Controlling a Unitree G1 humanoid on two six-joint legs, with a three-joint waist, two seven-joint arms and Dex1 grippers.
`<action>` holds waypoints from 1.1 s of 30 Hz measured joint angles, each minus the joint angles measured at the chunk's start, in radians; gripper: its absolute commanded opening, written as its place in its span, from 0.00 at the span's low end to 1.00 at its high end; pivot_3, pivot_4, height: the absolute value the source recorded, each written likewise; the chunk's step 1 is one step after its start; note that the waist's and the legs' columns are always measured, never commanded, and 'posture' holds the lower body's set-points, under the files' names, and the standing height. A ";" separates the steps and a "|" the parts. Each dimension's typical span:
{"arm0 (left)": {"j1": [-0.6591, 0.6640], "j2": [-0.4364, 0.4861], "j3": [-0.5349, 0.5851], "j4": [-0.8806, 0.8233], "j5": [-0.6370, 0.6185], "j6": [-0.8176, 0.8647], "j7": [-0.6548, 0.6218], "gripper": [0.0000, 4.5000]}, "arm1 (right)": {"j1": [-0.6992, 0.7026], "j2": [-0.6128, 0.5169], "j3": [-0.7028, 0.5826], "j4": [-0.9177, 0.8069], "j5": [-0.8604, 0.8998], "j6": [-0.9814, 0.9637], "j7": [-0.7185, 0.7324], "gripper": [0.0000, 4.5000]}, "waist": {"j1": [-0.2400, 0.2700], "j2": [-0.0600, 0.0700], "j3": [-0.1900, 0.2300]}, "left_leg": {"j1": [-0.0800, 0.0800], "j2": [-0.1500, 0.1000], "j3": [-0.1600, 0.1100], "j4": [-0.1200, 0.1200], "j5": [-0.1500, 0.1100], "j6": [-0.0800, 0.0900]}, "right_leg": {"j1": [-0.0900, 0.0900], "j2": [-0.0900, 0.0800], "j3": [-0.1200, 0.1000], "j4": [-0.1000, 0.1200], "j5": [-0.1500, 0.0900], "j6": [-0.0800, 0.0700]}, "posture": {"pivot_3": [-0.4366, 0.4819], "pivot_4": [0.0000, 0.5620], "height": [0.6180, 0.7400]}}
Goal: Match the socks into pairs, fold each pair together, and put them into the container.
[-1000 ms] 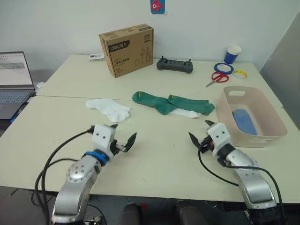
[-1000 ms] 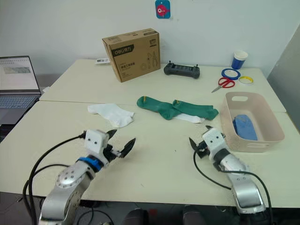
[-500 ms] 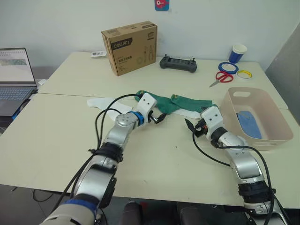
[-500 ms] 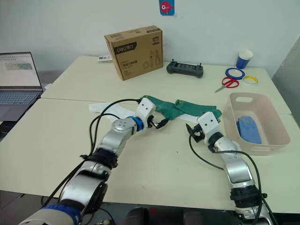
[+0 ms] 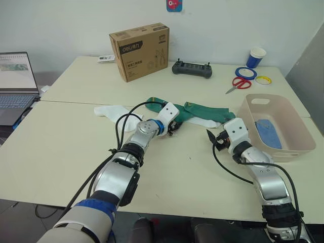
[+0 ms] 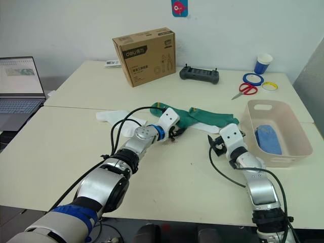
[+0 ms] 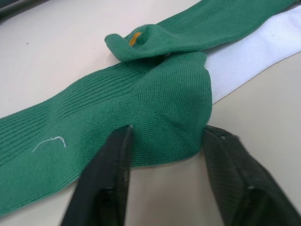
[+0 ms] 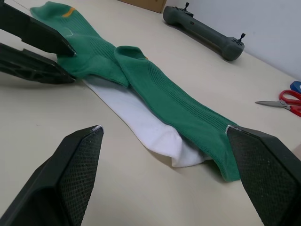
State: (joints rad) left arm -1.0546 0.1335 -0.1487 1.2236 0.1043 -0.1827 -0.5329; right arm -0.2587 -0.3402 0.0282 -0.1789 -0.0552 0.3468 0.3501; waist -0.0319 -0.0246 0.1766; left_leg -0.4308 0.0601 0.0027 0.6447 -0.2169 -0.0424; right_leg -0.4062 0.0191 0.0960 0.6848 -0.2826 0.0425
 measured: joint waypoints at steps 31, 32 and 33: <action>0.681 0.390 -0.156 -1.615 -0.432 0.842 -0.475 0.09 | -0.077 -0.057 -0.009 0.133 0.049 -0.077 0.091 1.00 | -0.007 0.001 0.000 | 0.003 0.001 0.001 0.000 0.000 0.000 | 0.001 0.000 0.001 0.004 -0.002 0.002 | 0.48 0.27 1.00; 0.680 0.390 -0.164 -1.614 -0.440 0.859 -0.481 0.14 | -0.077 -0.063 -0.011 0.137 0.049 -0.077 0.093 1.00 | -0.009 0.001 0.000 | 0.004 0.002 0.001 0.000 0.000 0.000 | 0.001 0.001 0.001 0.005 -0.001 -0.001 | 0.48 0.27 1.00; 0.674 0.392 -0.171 -1.609 -0.448 0.877 -0.486 0.20 | -0.077 -0.072 -0.016 0.143 0.050 -0.078 0.098 1.00 | -0.010 0.001 0.000 | 0.004 0.003 0.000 0.000 0.000 0.000 | 0.001 0.002 0.001 0.006 -0.001 -0.001 | 0.48 0.27 1.00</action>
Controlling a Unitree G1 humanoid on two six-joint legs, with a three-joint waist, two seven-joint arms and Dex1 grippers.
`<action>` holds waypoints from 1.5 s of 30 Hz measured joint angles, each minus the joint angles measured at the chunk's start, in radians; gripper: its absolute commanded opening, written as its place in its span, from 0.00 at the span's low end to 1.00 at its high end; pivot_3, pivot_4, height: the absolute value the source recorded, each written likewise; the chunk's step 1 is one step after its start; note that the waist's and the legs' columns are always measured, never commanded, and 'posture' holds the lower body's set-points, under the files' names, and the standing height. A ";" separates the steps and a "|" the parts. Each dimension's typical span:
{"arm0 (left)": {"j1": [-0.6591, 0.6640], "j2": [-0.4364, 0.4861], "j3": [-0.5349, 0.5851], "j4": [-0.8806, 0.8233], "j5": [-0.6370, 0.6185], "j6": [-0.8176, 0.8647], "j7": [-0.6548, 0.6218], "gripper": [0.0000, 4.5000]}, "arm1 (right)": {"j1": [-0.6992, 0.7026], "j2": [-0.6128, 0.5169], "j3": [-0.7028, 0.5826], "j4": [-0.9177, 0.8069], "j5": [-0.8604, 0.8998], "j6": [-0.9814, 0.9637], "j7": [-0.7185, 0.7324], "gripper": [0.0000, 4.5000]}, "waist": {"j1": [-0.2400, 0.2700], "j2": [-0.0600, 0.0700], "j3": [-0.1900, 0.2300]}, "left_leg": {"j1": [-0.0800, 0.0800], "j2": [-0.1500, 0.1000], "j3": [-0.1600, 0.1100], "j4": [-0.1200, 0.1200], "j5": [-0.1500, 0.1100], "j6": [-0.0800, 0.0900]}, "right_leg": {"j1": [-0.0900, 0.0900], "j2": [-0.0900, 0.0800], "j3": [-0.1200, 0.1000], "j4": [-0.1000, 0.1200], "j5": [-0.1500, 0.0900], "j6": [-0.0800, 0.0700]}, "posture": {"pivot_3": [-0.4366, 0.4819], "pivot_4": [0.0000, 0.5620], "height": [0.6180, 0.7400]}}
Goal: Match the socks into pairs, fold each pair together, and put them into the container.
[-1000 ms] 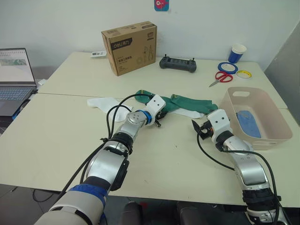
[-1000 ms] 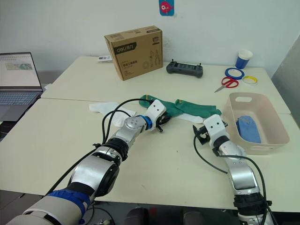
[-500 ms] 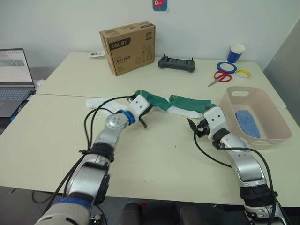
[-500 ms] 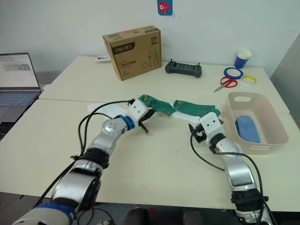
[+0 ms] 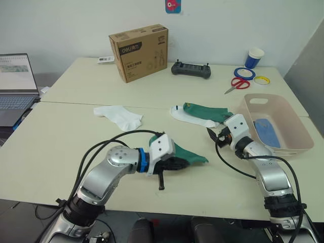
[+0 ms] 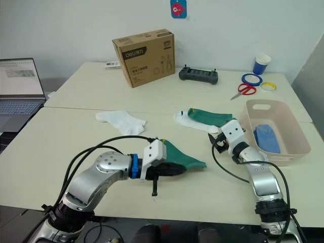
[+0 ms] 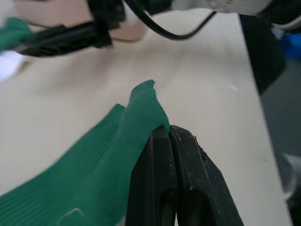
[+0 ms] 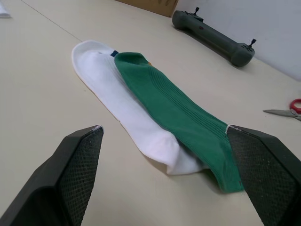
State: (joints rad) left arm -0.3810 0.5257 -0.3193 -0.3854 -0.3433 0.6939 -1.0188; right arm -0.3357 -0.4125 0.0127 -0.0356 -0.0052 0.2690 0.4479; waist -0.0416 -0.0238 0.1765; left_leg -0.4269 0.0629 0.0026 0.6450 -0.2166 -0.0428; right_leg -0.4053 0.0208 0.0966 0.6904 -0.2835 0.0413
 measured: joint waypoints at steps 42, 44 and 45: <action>-0.082 -0.013 0.209 0.665 0.138 -0.390 0.071 0.00 | 0.334 -0.082 -0.072 -0.490 0.762 0.782 0.141 0.05 | 0.003 -0.003 -0.001 | 0.001 0.001 0.000 0.000 0.000 0.000 | 0.001 0.001 0.001 0.001 -0.004 0.003 | 0.48 0.27 1.00; -0.035 -0.001 0.224 0.597 0.129 -0.363 0.081 0.00 | 0.337 -0.098 -0.068 -0.480 0.755 0.765 0.152 0.01 | -0.002 -0.003 -0.002 | 0.001 0.001 0.000 0.000 0.000 0.000 | 0.001 0.001 0.001 0.001 -0.004 0.003 | 0.48 0.27 1.00; 0.003 0.002 0.233 0.547 0.118 -0.342 0.092 0.00 | 0.338 -0.114 -0.070 -0.467 0.751 0.756 0.162 0.01 | -0.006 -0.003 -0.002 | 0.001 0.001 0.001 0.000 0.000 0.000 | 0.001 0.000 0.002 0.000 -0.004 0.003 | 0.48 0.27 1.00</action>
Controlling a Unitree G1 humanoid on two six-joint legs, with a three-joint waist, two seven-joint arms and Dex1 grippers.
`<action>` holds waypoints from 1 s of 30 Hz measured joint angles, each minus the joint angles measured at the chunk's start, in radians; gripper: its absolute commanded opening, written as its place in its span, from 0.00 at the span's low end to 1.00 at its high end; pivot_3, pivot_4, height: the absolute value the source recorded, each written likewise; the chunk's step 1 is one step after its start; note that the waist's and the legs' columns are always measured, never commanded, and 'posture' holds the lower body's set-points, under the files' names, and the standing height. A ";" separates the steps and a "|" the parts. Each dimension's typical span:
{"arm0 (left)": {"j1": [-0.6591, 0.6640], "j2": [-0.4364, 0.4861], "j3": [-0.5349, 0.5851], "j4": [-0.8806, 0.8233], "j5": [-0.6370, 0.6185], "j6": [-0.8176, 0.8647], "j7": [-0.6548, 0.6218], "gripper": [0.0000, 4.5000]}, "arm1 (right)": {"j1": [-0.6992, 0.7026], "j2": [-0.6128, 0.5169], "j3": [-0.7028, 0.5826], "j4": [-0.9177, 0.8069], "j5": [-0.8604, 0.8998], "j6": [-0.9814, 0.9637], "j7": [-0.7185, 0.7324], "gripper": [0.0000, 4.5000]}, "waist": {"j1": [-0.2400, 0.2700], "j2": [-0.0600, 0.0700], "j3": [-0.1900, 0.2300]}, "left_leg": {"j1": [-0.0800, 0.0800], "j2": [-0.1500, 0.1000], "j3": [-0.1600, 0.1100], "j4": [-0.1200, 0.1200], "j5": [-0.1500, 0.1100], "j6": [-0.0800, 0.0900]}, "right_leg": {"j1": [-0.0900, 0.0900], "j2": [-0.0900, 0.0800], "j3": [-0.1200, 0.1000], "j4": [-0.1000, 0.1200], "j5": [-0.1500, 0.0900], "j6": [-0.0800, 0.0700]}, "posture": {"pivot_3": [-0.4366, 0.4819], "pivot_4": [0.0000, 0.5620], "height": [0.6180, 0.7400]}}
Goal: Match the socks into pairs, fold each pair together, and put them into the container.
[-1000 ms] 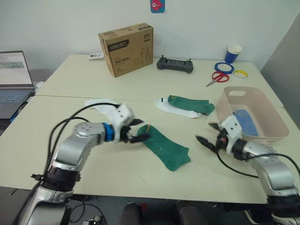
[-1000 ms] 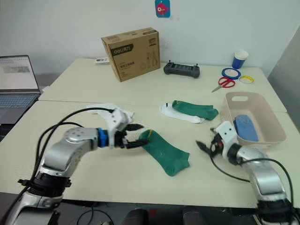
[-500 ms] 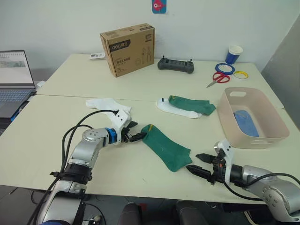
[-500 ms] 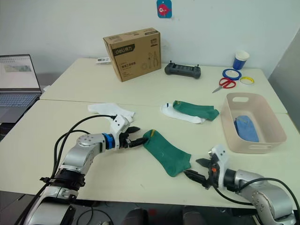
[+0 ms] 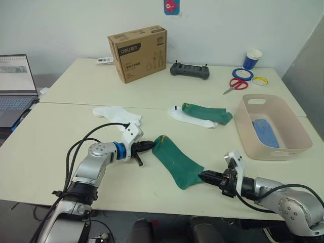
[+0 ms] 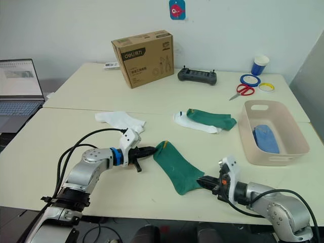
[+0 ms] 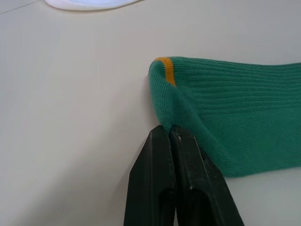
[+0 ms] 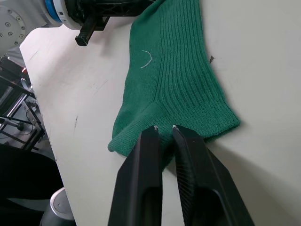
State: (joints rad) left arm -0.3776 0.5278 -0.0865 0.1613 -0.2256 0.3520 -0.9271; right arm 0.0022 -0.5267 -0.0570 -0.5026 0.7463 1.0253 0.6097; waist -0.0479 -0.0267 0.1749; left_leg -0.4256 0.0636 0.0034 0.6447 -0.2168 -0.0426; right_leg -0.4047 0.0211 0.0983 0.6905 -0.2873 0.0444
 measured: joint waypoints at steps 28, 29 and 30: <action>0.469 0.069 0.271 -0.751 -0.365 0.710 0.345 0.00 | -0.365 -0.227 0.213 0.523 -0.241 -0.275 0.474 0.01 | -0.009 -0.002 0.001 | 0.000 -0.001 0.000 0.000 0.000 0.000 | 0.000 -0.002 -0.001 -0.001 0.000 0.000 | 0.48 0.27 1.00; 0.471 0.069 0.271 -0.751 -0.370 0.710 0.342 0.00 | -0.365 -0.227 0.213 0.525 -0.244 -0.276 0.478 0.01 | -0.009 -0.002 0.001 | 0.000 -0.001 0.001 0.000 0.000 0.000 | 0.000 -0.003 -0.001 -0.001 0.000 0.000 | 0.48 0.27 1.00; 0.473 0.069 0.271 -0.751 -0.380 0.710 0.337 0.00 | -0.365 -0.227 0.213 0.525 -0.247 -0.276 0.482 0.01 | -0.009 -0.002 0.001 | 0.000 -0.002 0.001 0.000 0.000 0.000 | 0.000 -0.003 0.000 -0.001 0.000 0.000 | 0.48 0.27 1.00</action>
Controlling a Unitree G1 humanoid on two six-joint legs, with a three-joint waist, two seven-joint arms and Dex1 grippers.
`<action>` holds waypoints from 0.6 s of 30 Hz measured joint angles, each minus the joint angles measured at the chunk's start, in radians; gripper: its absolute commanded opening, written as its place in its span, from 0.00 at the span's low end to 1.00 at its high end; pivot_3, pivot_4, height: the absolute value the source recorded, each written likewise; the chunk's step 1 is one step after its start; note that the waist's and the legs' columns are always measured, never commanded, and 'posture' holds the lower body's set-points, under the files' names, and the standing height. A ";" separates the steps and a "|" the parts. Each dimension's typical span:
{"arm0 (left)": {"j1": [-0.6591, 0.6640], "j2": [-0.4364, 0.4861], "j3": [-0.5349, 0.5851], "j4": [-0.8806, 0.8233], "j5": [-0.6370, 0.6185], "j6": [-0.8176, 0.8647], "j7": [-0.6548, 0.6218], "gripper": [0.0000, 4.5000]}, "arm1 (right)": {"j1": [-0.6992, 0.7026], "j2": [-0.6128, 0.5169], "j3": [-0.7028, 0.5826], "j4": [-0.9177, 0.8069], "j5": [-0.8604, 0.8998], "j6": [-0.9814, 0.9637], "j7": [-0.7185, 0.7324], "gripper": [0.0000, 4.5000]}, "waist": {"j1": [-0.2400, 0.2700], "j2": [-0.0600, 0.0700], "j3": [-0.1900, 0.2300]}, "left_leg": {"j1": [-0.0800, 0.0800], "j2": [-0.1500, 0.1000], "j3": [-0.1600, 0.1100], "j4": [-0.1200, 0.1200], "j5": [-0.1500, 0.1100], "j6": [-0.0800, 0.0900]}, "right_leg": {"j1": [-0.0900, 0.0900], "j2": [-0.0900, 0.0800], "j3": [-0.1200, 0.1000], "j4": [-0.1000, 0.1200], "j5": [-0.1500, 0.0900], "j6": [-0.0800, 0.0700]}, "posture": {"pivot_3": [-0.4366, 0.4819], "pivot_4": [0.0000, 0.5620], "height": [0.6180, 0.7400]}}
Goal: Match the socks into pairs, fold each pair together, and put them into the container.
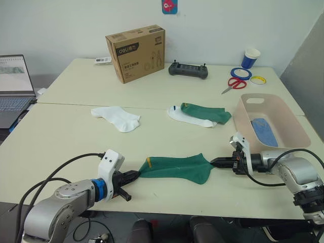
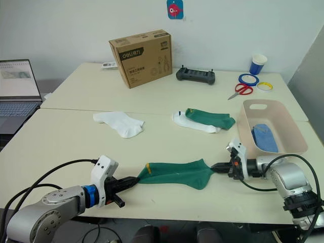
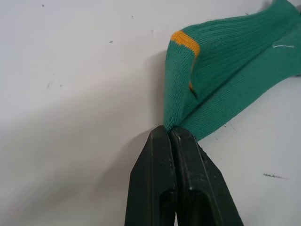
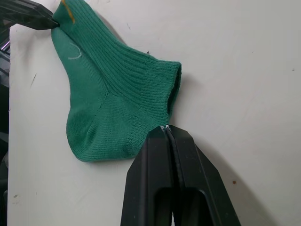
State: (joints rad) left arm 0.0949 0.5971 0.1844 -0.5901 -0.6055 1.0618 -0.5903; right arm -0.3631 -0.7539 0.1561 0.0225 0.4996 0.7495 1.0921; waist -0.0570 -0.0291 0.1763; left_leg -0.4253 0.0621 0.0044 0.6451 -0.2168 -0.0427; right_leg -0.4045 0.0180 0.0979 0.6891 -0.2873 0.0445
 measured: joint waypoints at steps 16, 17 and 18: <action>-0.022 0.010 -0.069 -0.001 -0.093 0.018 -0.030 0.00 | 0.044 -0.054 -0.016 -0.079 0.002 0.031 0.062 0.01 | -0.001 0.000 0.000 | 0.000 0.000 0.000 0.000 0.000 0.000 | 0.000 0.000 0.000 0.000 0.000 0.000 | 0.48 0.27 1.00; -0.019 0.016 -0.069 -0.001 -0.093 0.017 -0.030 0.00 | 0.044 -0.052 -0.016 -0.079 0.001 0.030 0.060 0.01 | -0.001 0.000 0.000 | 0.000 0.000 -0.001 0.000 0.000 0.000 | 0.000 0.000 0.000 0.000 0.000 0.000 | 0.48 0.27 1.00; -0.014 0.026 -0.069 -0.001 -0.094 0.017 -0.031 0.00 | 0.044 -0.050 -0.016 -0.079 -0.005 0.025 0.058 0.01 | -0.001 0.000 0.000 | 0.000 0.000 -0.001 0.000 0.000 0.000 | 0.000 0.000 0.000 0.000 0.000 0.000 | 0.48 0.27 1.00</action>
State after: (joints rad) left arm 0.0807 0.6235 0.1151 -0.5916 -0.6995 1.0789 -0.6210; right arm -0.3195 -0.8037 0.1401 -0.0561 0.4941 0.7749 1.1501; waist -0.0584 -0.0291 0.1764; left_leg -0.4248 0.0621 0.0037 0.6450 -0.2168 -0.0427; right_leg -0.4046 0.0185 0.0976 0.6894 -0.2871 0.0442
